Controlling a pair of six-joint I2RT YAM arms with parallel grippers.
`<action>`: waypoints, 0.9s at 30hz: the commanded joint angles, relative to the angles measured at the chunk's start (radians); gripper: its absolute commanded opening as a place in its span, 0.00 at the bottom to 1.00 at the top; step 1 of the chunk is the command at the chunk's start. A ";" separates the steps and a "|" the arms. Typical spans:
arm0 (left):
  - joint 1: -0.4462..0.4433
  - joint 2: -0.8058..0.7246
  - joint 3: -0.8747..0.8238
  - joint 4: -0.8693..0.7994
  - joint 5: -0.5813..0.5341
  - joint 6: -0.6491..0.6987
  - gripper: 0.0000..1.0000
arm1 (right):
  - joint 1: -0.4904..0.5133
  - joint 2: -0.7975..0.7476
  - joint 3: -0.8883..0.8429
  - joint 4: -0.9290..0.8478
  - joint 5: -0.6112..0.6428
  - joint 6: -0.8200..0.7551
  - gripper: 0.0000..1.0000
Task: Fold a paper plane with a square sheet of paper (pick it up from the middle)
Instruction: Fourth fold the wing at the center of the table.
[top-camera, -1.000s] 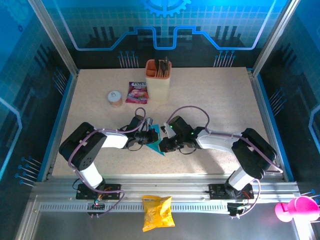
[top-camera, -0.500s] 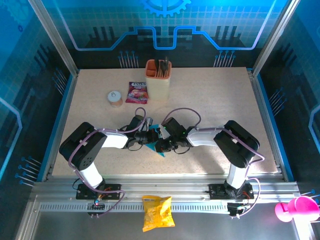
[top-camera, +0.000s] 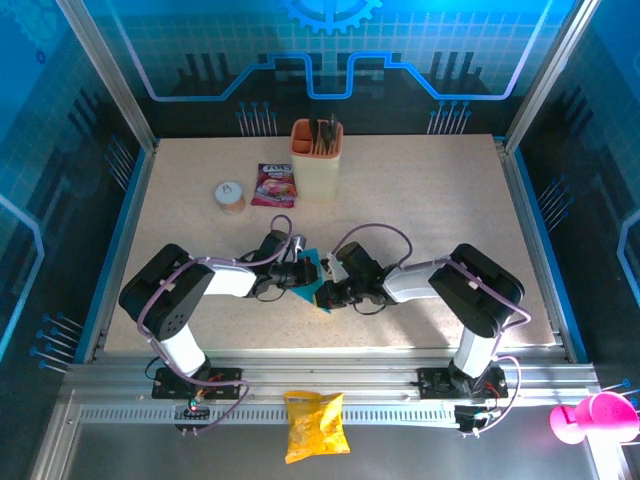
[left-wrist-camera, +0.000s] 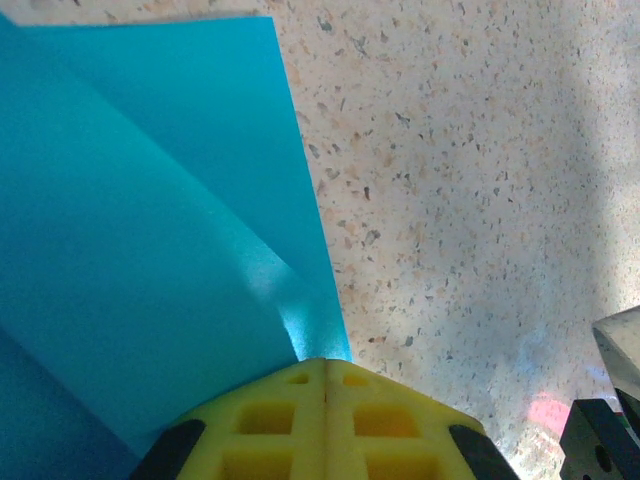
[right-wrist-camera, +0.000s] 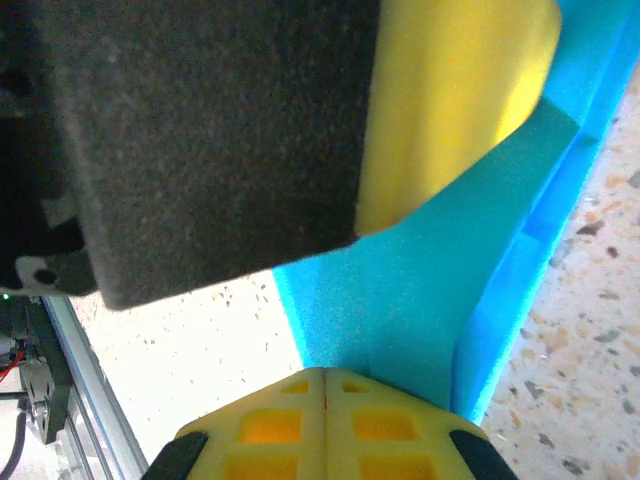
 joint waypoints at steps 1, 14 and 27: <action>0.009 0.051 -0.024 -0.090 -0.063 0.032 0.00 | 0.000 -0.006 -0.088 -0.116 -0.012 0.033 0.00; 0.009 0.055 -0.028 -0.090 -0.081 0.023 0.00 | 0.041 -0.063 -0.294 -0.005 -0.022 0.121 0.00; 0.007 0.045 -0.057 -0.103 -0.115 -0.023 0.00 | -0.028 -0.349 -0.251 -0.325 0.007 0.054 0.00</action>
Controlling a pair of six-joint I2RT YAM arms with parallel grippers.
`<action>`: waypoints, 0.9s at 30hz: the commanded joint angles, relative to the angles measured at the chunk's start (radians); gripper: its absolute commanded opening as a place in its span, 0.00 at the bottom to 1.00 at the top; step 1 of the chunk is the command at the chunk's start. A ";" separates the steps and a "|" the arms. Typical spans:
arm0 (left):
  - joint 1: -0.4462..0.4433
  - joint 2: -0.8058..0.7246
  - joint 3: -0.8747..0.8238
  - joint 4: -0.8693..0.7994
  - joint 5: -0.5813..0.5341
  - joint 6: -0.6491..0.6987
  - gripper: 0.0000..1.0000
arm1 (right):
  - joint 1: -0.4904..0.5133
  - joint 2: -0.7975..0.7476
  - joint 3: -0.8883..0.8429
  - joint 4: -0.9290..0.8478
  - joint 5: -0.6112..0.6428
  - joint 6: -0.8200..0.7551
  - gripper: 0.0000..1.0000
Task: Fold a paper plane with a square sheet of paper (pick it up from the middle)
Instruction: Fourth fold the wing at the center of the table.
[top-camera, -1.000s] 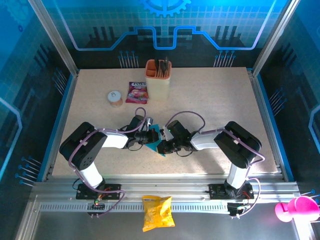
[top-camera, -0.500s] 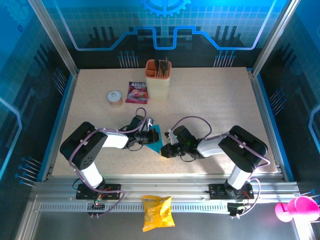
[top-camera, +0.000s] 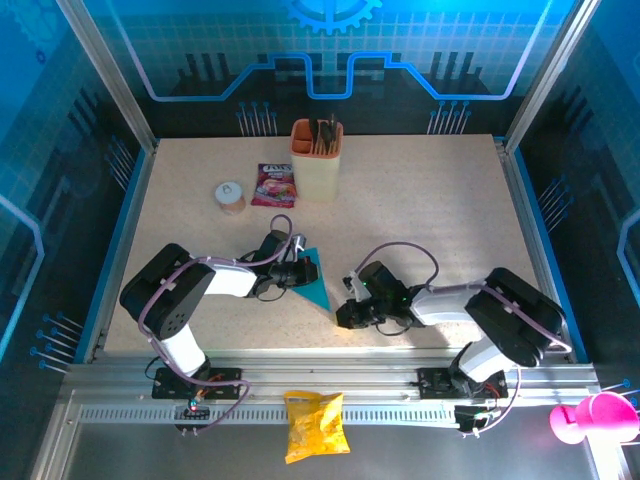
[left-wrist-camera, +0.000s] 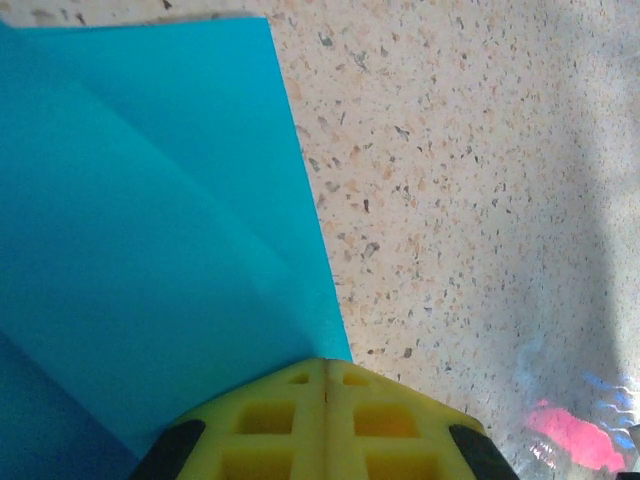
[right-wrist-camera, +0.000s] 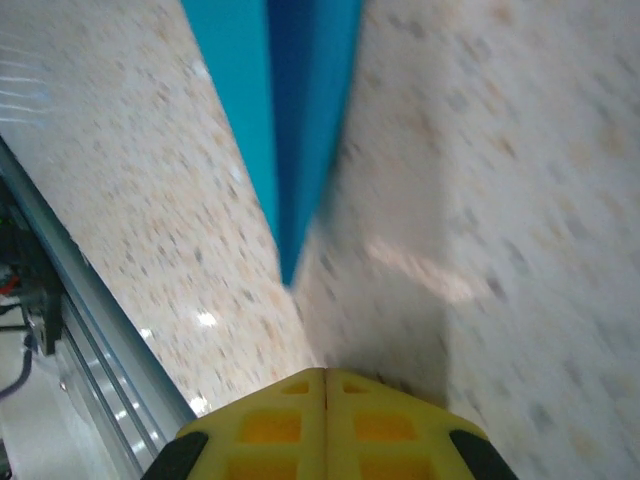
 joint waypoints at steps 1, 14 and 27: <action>0.007 0.035 -0.060 -0.122 -0.106 -0.018 0.00 | -0.038 -0.101 0.026 -0.277 0.004 -0.033 0.00; -0.011 0.021 -0.098 -0.095 -0.117 -0.063 0.00 | -0.020 0.081 0.374 -0.243 0.003 -0.023 0.00; -0.011 0.013 -0.091 -0.102 -0.116 -0.063 0.00 | -0.025 0.329 0.342 -0.159 0.038 0.023 0.00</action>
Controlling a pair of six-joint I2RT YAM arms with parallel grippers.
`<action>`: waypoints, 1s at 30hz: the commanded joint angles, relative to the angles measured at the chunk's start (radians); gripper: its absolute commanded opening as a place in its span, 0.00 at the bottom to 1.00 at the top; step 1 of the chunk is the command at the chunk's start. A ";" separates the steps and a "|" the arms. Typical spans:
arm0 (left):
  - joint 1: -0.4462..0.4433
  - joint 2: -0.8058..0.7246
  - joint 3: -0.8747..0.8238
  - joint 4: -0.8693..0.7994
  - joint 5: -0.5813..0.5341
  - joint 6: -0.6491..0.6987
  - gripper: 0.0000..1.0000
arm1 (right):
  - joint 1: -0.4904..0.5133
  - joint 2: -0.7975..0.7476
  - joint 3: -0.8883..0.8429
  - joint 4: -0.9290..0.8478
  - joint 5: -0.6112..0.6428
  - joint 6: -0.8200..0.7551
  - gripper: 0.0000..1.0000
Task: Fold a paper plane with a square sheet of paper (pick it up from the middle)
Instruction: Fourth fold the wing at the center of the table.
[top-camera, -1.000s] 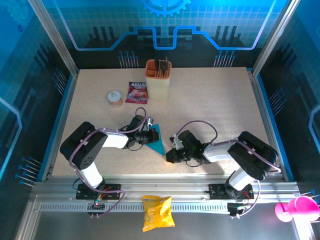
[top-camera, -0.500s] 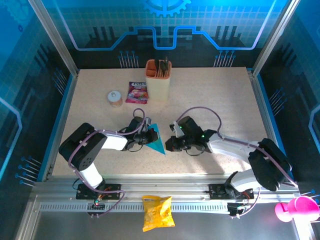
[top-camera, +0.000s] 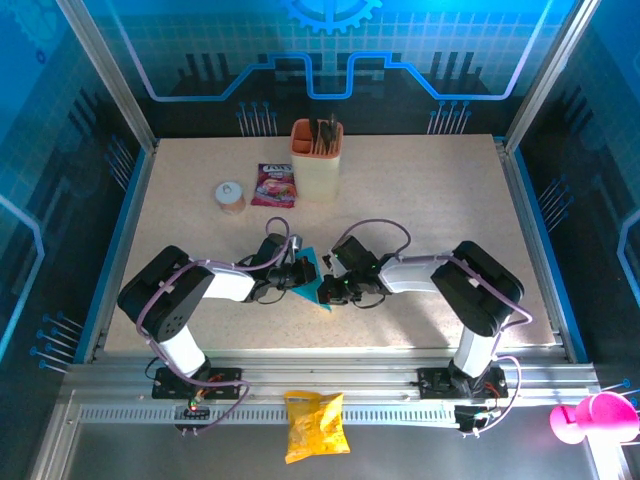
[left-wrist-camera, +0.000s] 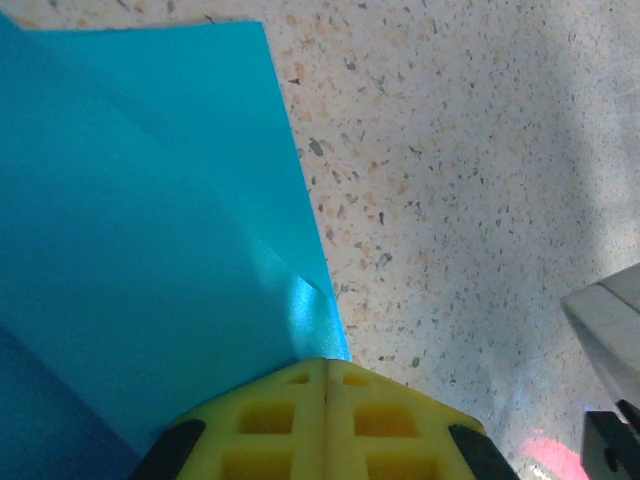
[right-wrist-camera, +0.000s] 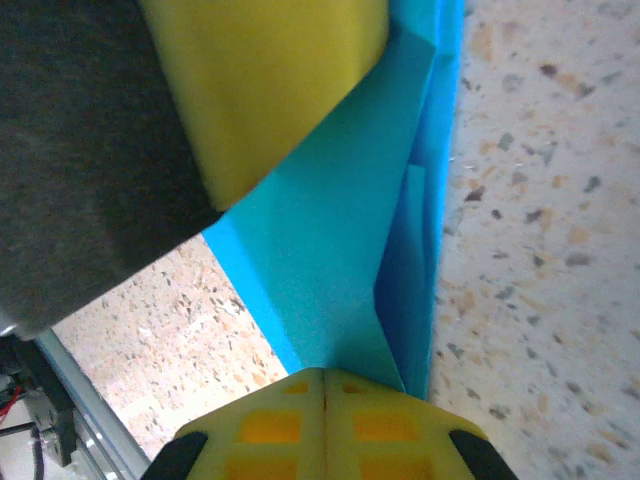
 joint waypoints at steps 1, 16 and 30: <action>-0.001 0.026 -0.044 -0.165 -0.065 -0.014 0.00 | -0.012 0.038 -0.050 0.006 0.030 0.026 0.00; 0.053 -0.002 0.036 -0.240 -0.173 -0.042 0.00 | -0.046 0.062 -0.138 -0.120 0.071 0.055 0.00; 0.162 0.008 0.064 -0.258 -0.193 -0.025 0.00 | -0.049 0.108 -0.163 -0.115 0.083 0.064 0.00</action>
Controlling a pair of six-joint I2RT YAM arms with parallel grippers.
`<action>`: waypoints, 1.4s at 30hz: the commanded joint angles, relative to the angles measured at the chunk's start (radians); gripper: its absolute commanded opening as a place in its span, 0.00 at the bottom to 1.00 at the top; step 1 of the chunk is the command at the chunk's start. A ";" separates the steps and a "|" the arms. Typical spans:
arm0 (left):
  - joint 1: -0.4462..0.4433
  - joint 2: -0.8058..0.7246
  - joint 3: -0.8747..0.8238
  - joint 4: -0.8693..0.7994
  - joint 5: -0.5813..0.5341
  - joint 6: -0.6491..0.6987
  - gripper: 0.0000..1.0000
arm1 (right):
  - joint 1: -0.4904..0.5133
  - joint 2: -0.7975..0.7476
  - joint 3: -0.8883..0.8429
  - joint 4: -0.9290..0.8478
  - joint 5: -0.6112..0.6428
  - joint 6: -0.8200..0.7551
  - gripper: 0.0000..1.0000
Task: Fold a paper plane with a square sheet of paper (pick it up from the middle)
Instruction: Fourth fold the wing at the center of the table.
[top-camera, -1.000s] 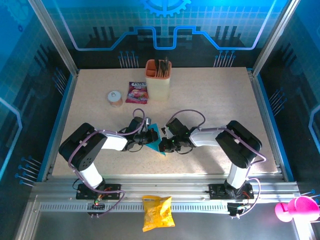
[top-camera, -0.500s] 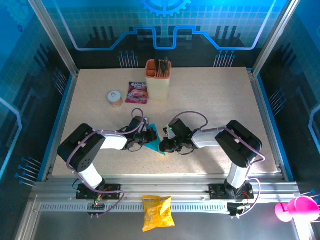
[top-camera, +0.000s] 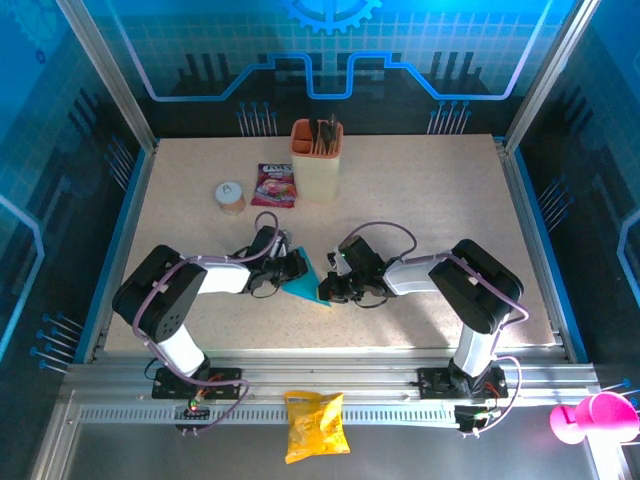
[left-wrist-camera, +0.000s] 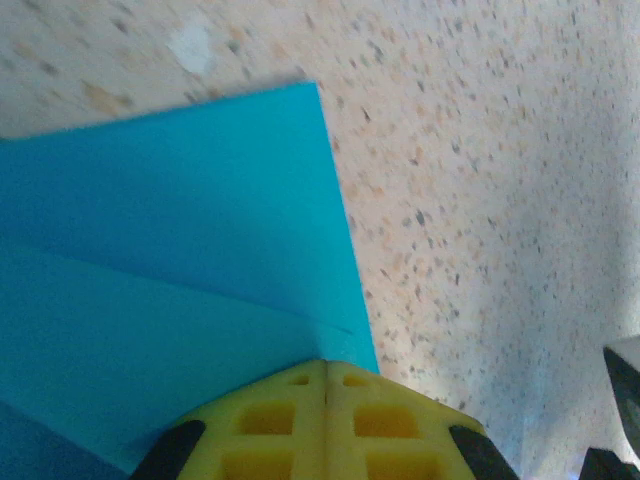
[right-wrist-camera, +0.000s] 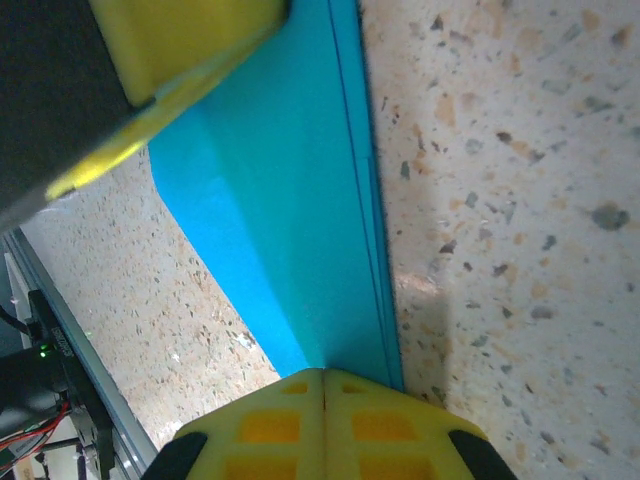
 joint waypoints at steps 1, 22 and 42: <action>0.084 0.029 0.010 -0.105 -0.178 0.027 0.00 | -0.012 0.099 -0.092 -0.259 0.116 0.011 0.00; 0.179 -0.266 -0.052 -0.246 -0.151 -0.011 0.00 | -0.013 0.140 -0.119 -0.188 0.079 0.025 0.00; -0.251 -0.212 -0.093 -0.035 -0.188 -0.363 0.00 | -0.012 0.156 -0.133 -0.156 0.065 0.035 0.00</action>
